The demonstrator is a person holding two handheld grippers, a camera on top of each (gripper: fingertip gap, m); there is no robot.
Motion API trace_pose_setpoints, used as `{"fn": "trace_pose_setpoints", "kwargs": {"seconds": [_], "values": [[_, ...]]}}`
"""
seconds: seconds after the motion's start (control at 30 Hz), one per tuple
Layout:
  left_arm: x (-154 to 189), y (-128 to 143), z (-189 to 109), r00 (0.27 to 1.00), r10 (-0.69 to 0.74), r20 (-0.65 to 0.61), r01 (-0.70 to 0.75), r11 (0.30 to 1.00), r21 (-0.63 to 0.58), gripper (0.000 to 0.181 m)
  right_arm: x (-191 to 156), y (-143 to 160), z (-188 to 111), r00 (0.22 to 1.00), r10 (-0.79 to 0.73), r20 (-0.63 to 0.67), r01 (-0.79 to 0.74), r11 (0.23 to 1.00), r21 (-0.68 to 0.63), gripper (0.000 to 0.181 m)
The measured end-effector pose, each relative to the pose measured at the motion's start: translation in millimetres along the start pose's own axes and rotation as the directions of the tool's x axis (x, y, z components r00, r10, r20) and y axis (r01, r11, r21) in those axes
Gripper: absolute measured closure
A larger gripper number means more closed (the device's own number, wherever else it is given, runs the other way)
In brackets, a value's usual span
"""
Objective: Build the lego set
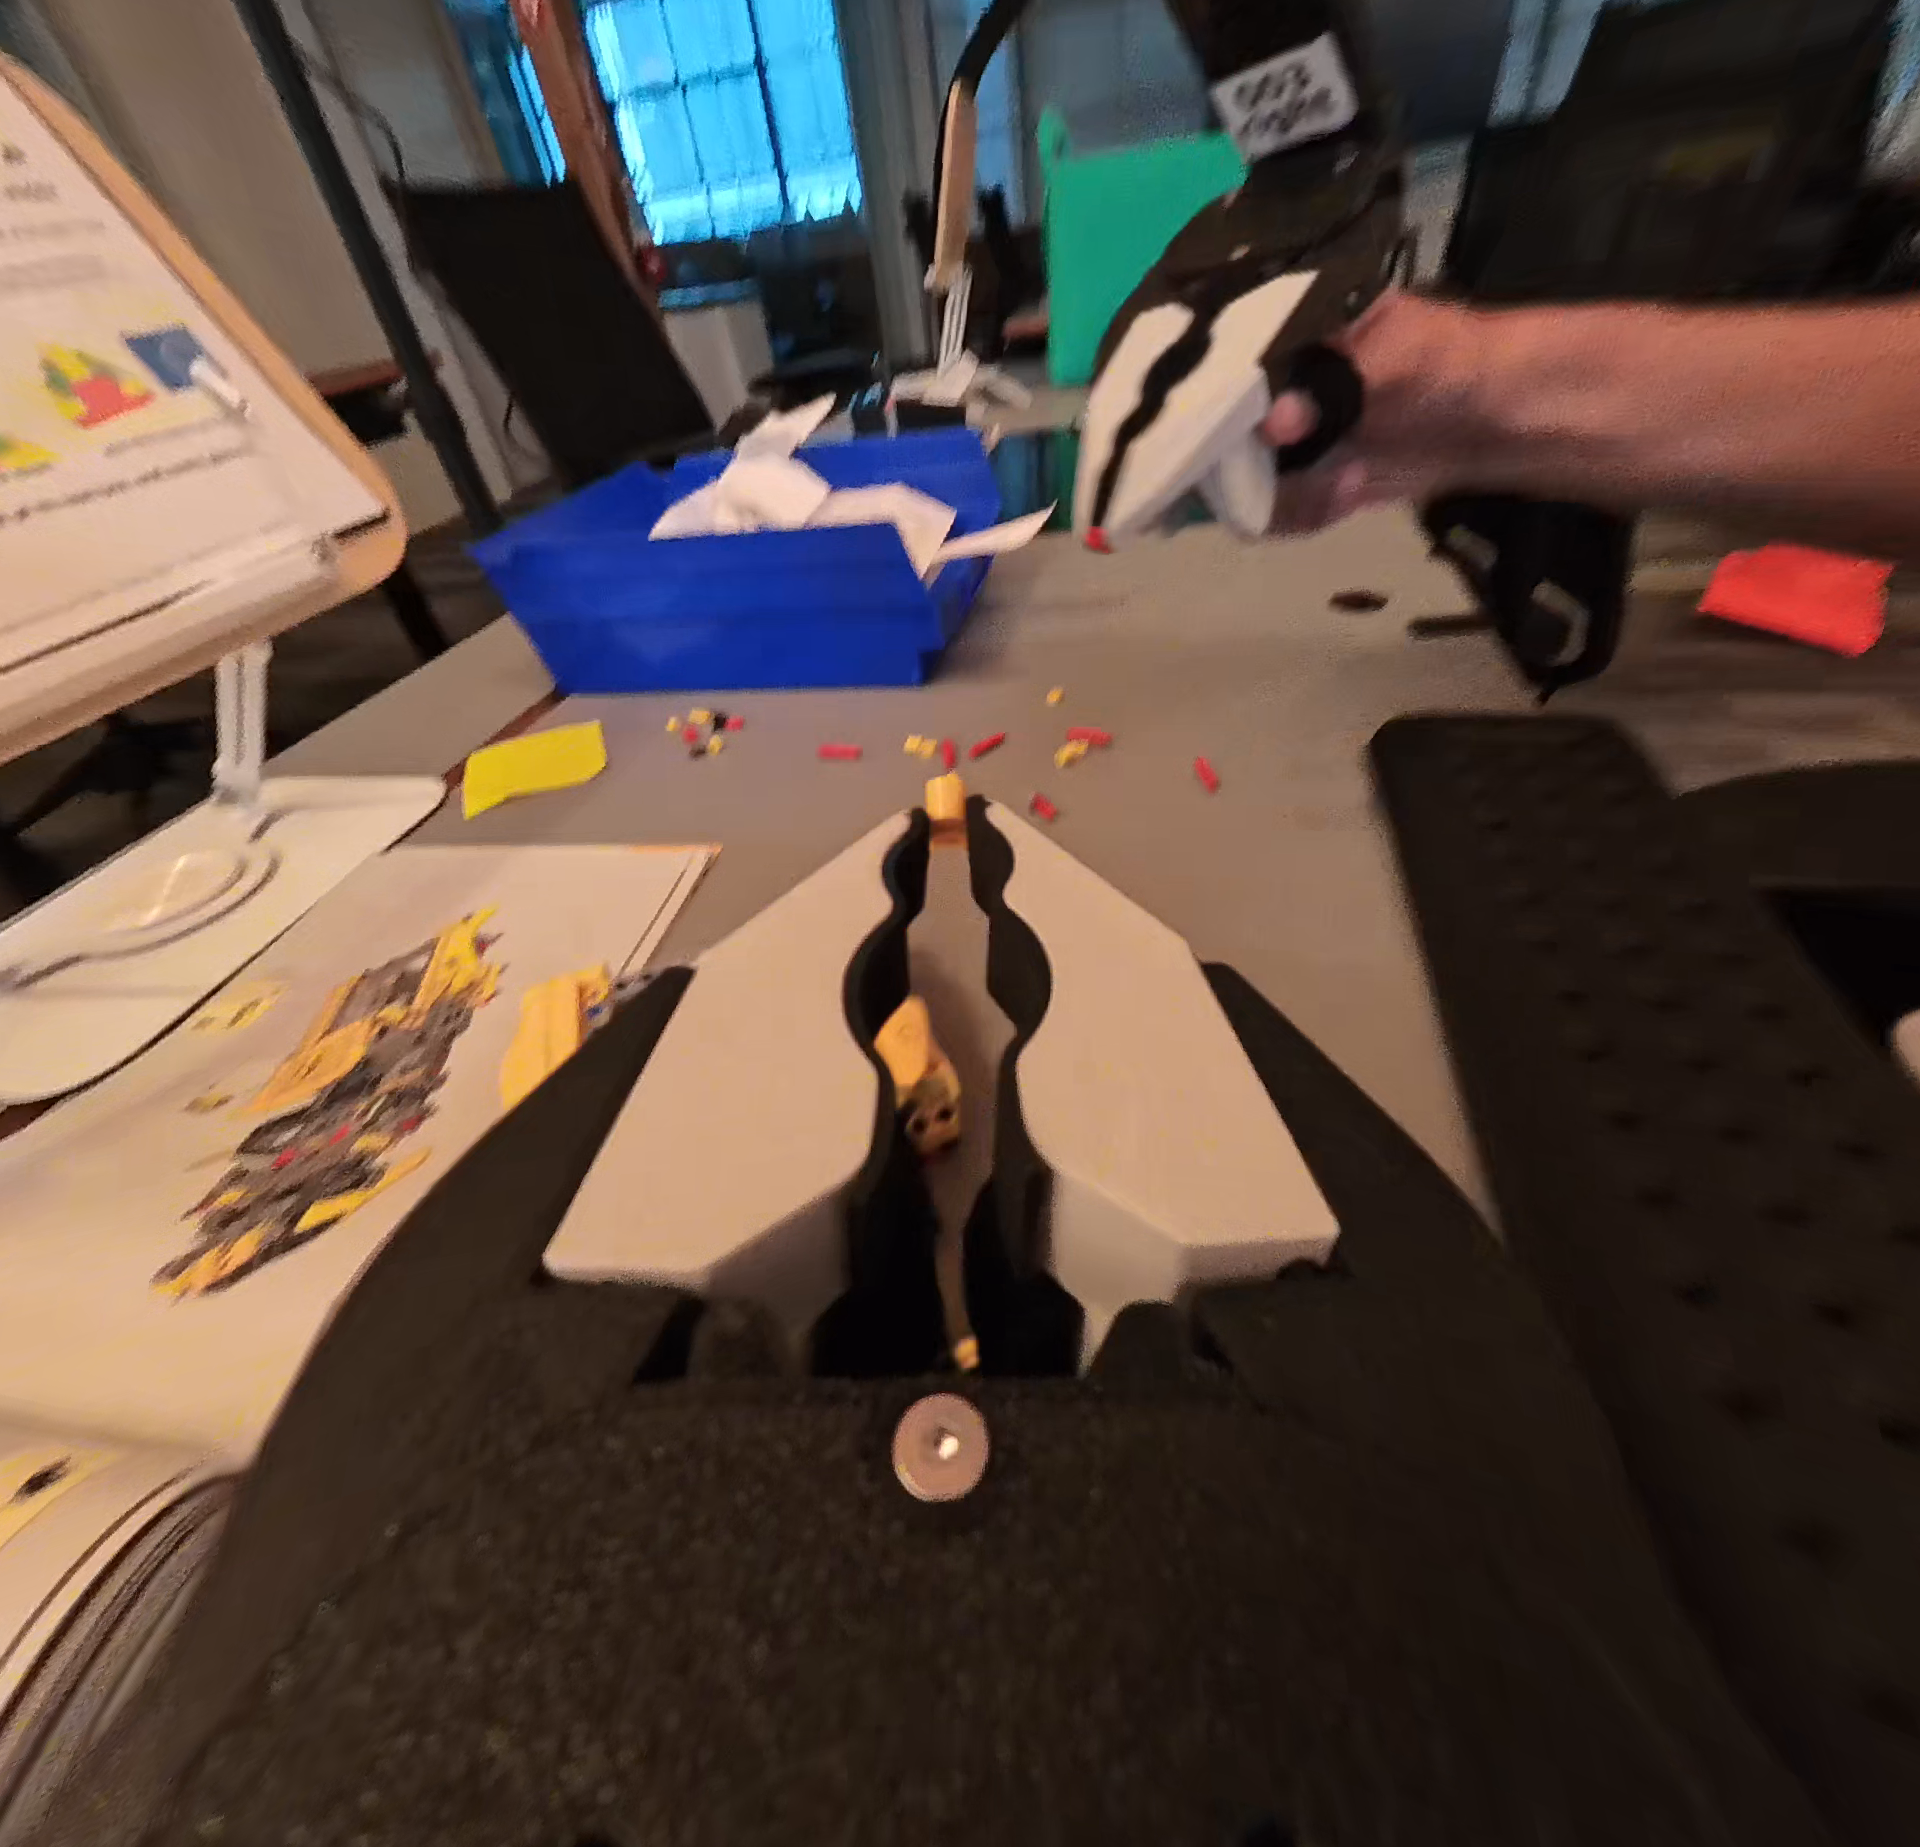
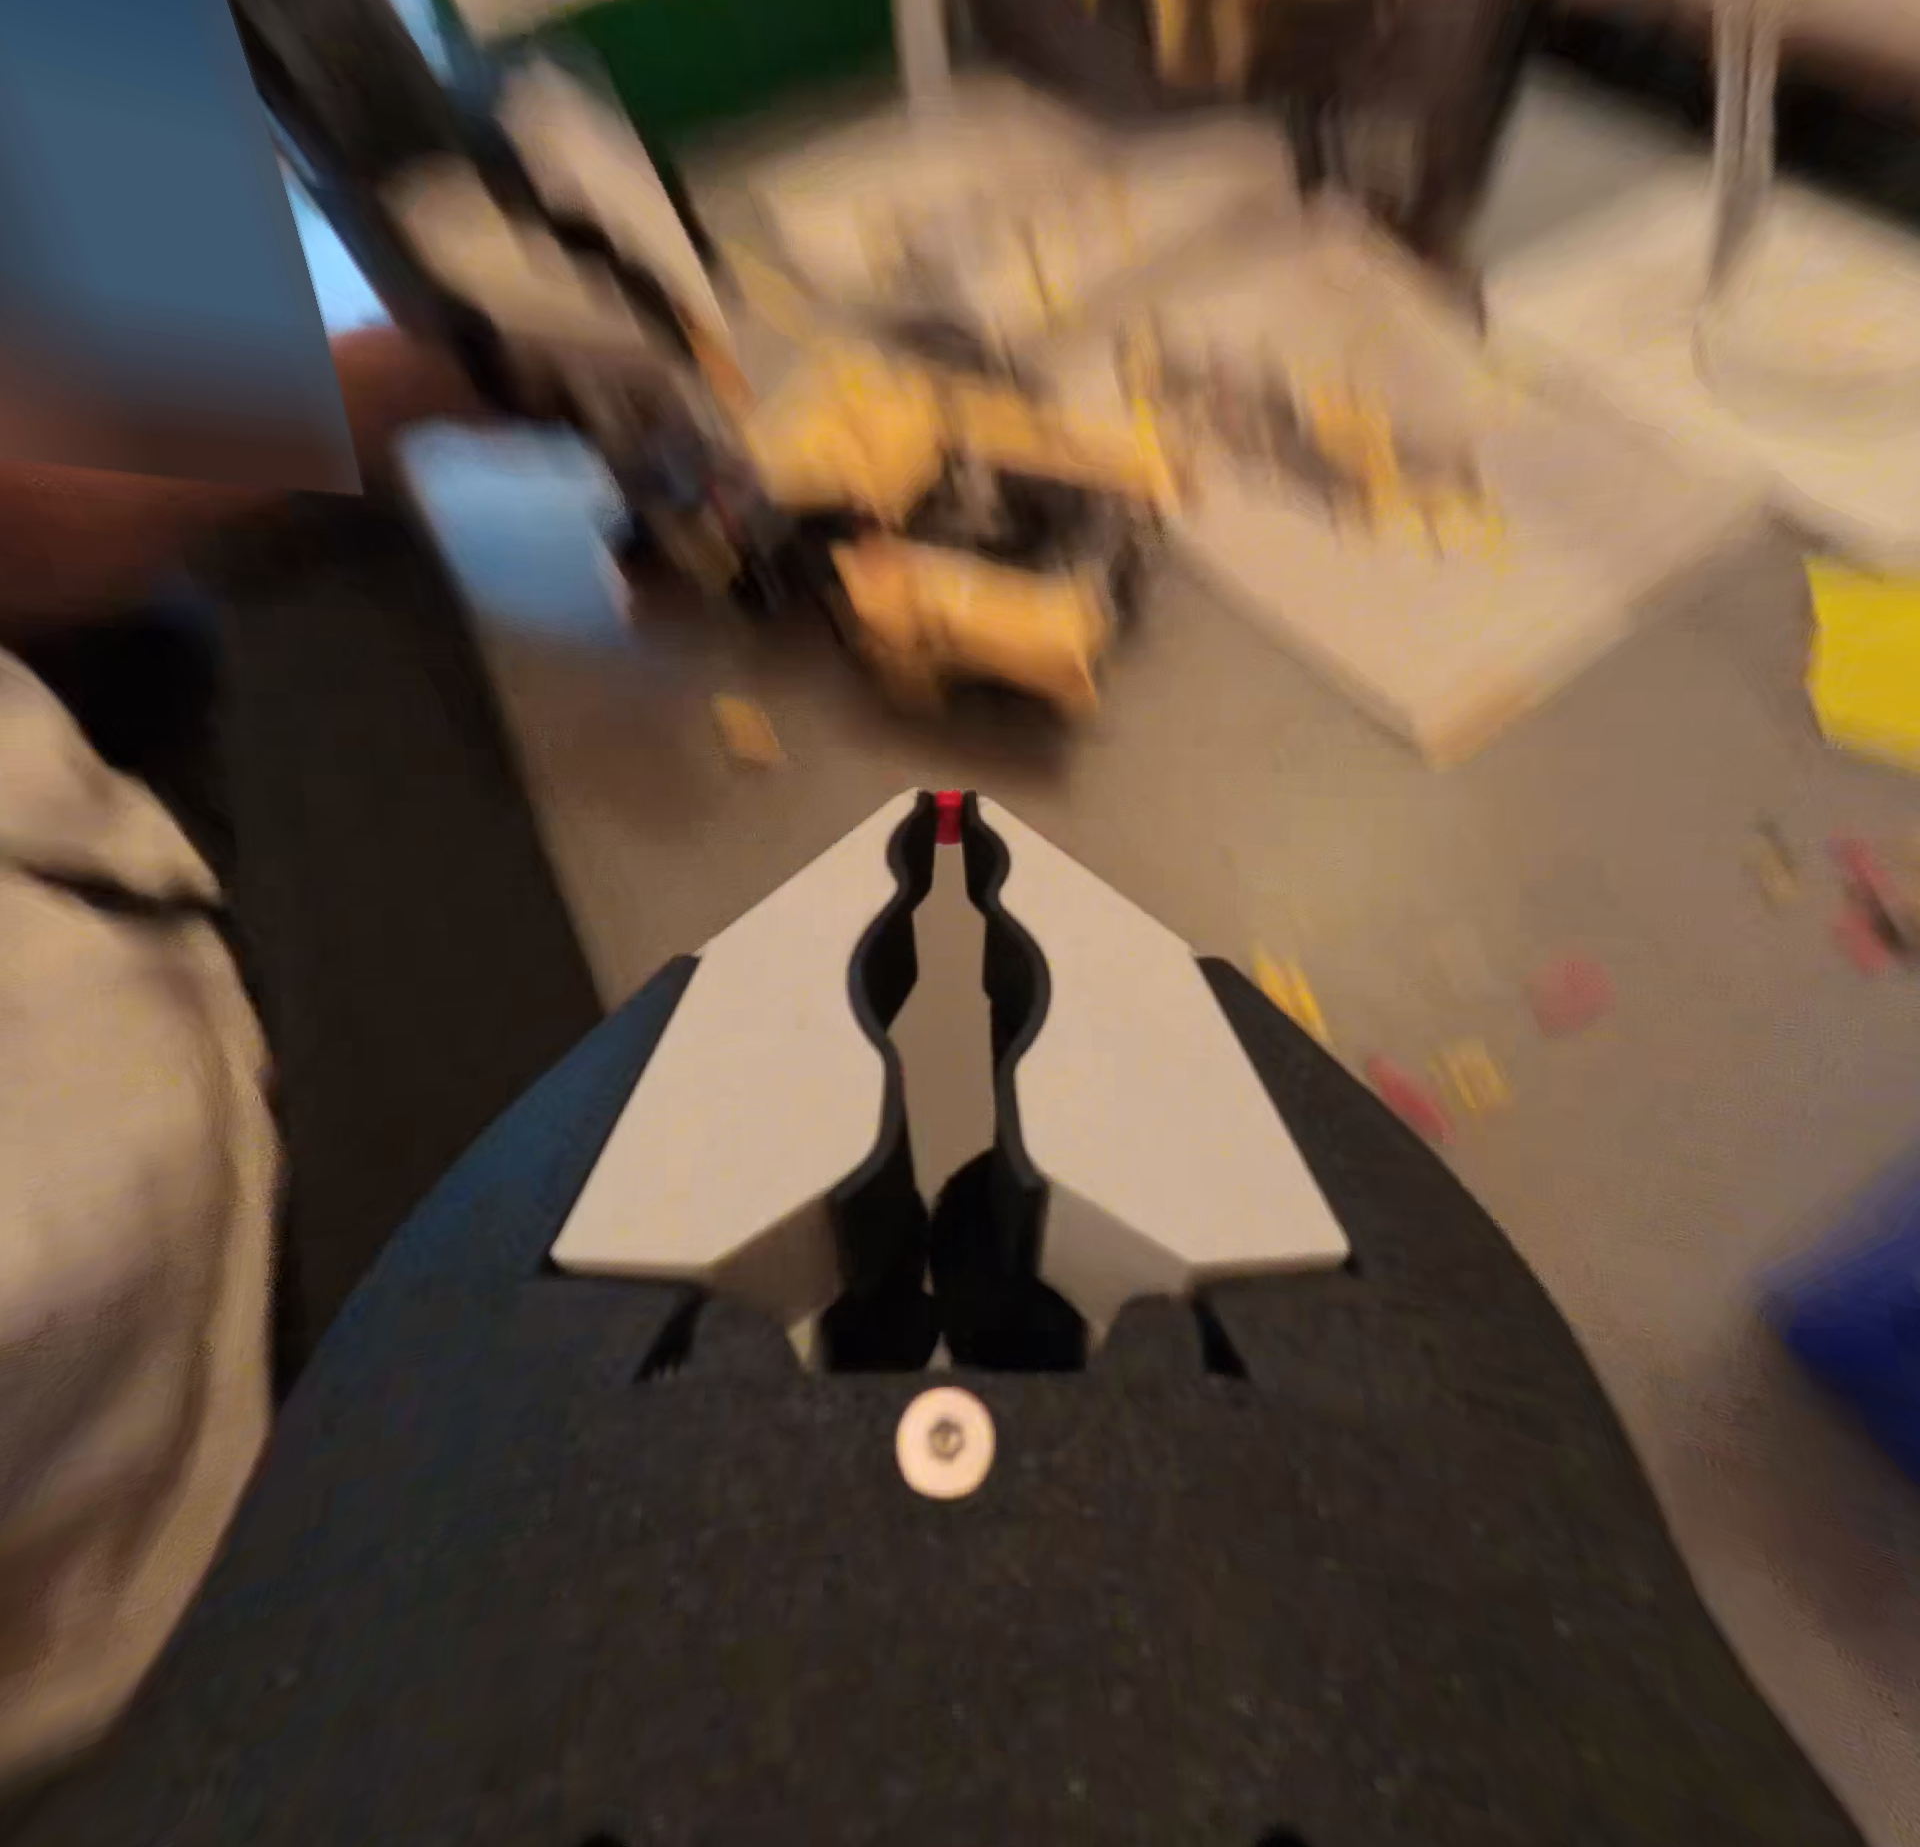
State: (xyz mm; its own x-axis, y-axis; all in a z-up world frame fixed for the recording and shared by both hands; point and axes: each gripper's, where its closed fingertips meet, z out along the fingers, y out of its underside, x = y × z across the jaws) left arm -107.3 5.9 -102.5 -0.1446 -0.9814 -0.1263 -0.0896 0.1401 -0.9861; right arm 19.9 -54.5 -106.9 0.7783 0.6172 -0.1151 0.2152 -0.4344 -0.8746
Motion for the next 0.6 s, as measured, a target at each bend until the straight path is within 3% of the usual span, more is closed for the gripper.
{"fn": "trace_pose_setpoints", "kwargs": {"seconds": [0.07, 0.13, 0.2, 0.3, 0.4, 0.6], "values": [[9, -14, 0, 0.999, -0.02, -0.036, 0.022, 0.997, 0.075, 0.174, -34, -67, 30, 0.995, 0.059, 0.083, -0.08, 0.956, 0.282, 0.178], [15, -23, 1, 0.998, -0.033, -0.056, 0.04, 0.991, 0.125, 0.174, -53, -95, 63, 0.984, 0.106, 0.144, -0.153, 0.915, 0.372, 0.177], [17, -27, 2, 0.996, -0.055, -0.063, 0.064, 0.987, 0.148, 0.174, -64, -100, 87, 0.965, 0.149, 0.215, -0.225, 0.89, 0.396, 0.177], [19, -30, 2, 0.994, -0.081, -0.071, 0.092, 0.982, 0.165, 0.174, -70, -96, 98, 0.922, 0.23, 0.313, -0.352, 0.833, 0.427, 0.178], [20, -35, 3, 0.99, -0.114, -0.079, 0.126, 0.975, 0.181, 0.174, -68, -98, 93, 0.908, 0.264, 0.324, -0.398, 0.782, 0.48, 0.178], [16, -36, 4, 0.987, -0.153, -0.057, 0.161, 0.97, 0.184, 0.174, -75, -97, 100, 0.912, 0.262, 0.314, -0.391, 0.786, 0.479, 0.178]]}}
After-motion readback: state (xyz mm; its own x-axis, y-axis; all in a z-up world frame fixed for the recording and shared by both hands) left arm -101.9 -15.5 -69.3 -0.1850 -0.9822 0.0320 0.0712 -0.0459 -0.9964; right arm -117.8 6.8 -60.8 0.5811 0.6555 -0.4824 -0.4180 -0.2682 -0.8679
